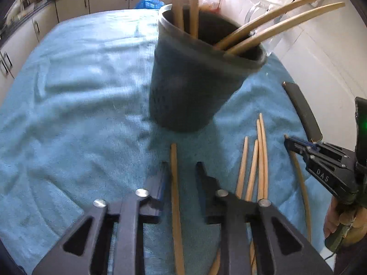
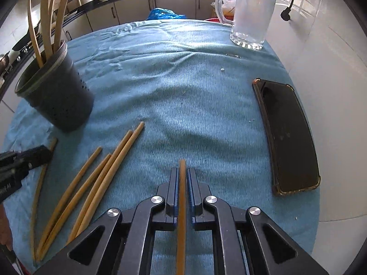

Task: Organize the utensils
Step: 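Close the left tool on a chopstick while the right tool grasps another, then lift both chopsticks and lower them into the black cup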

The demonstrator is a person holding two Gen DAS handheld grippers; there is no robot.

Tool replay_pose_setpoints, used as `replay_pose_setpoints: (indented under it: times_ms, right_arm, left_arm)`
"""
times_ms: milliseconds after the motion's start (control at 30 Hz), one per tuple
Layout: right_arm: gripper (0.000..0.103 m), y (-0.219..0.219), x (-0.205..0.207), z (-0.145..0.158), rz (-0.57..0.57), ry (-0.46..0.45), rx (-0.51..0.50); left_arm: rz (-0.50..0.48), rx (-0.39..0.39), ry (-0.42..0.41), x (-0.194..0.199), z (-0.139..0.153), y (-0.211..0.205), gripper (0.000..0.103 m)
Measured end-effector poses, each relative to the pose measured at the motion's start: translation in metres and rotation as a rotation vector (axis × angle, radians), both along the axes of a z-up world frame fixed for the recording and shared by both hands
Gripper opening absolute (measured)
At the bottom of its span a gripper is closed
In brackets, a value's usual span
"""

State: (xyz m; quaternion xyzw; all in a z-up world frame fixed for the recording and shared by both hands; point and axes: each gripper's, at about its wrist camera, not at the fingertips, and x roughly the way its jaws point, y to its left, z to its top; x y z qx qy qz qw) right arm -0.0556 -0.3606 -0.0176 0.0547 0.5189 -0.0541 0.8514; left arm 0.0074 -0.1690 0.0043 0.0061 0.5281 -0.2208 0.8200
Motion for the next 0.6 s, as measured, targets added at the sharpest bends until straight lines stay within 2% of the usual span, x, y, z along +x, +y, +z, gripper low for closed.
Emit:
replay_pose_setpoints:
  times_ms: [67, 133, 200, 267, 600]
  right_arm:
    - [0.007, 0.001, 0.0, 0.0, -0.002, -0.018, -0.004]
    - [0.006, 0.004, 0.0, -0.001, 0.004, -0.029, -0.02]
    - [0.006, 0.003, -0.001, 0.0, 0.004, -0.032, -0.004]
    - [0.006, 0.0, -0.004, 0.005, -0.002, -0.052, 0.034]
    - [0.006, 0.005, -0.042, 0.063, -0.006, -0.221, 0.091]
  left_arm:
    - [-0.003, -0.003, -0.014, -0.002, -0.002, -0.001, 0.024]
    - [-0.016, 0.019, -0.023, -0.003, -0.003, -0.004, 0.005]
    - [-0.007, -0.009, 0.003, -0.002, -0.003, 0.0, 0.005]
    - [0.004, -0.02, -0.005, -0.003, 0.002, 0.002, 0.005]
    - [0.011, -0.077, -0.156, -0.044, 0.064, 0.029, 0.005]
